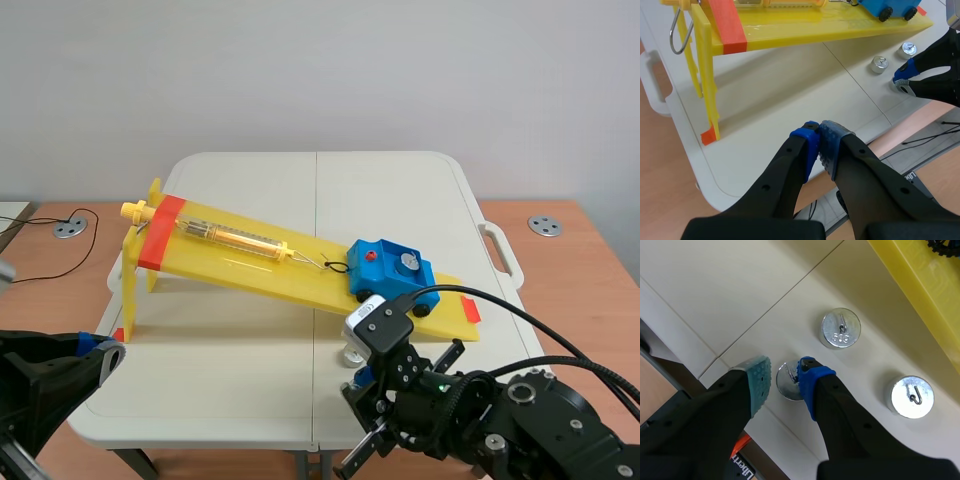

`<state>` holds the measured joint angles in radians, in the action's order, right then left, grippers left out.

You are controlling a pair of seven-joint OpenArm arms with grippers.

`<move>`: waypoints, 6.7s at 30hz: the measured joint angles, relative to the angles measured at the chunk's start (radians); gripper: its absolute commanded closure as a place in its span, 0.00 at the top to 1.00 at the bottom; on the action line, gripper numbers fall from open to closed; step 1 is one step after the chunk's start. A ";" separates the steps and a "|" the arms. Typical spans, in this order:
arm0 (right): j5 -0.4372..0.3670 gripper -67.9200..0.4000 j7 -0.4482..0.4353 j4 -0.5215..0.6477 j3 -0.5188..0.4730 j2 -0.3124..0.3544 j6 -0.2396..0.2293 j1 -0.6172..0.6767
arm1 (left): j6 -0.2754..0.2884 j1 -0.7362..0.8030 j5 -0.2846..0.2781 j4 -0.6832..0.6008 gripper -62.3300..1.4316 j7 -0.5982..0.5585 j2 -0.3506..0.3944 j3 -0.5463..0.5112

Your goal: Place the four metal weights on the blue cart on the ramp.

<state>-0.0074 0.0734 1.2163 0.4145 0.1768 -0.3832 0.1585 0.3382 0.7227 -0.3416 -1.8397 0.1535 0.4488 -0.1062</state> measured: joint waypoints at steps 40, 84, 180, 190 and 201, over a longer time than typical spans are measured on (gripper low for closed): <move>-0.544 0.01 0.195 0.501 -0.439 0.150 0.001 0.284 | 0.000 0.000 0.000 0.000 0.07 0.000 0.000 0.000; -0.639 0.01 0.309 0.046 -0.471 -0.138 -0.003 -0.161 | 0.000 0.000 0.000 0.000 0.07 0.000 0.000 0.000; -0.182 0.40 0.220 0.290 -0.233 0.061 -0.191 0.112 | 0.000 0.000 0.000 0.000 0.07 0.000 0.000 0.000; -0.080 0.40 0.173 0.114 -0.145 -0.006 -0.104 -0.007 | 0.000 0.000 0.000 0.000 0.07 0.000 0.000 0.000; -0.052 0.38 0.127 0.038 -0.117 -0.037 -0.065 -0.070 | 0.000 0.000 0.000 0.000 0.07 0.000 0.000 0.000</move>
<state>-0.0593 0.2005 1.2545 0.2977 0.1394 -0.4480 0.0883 0.3382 0.7227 -0.3416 -1.8397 0.1539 0.4488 -0.1062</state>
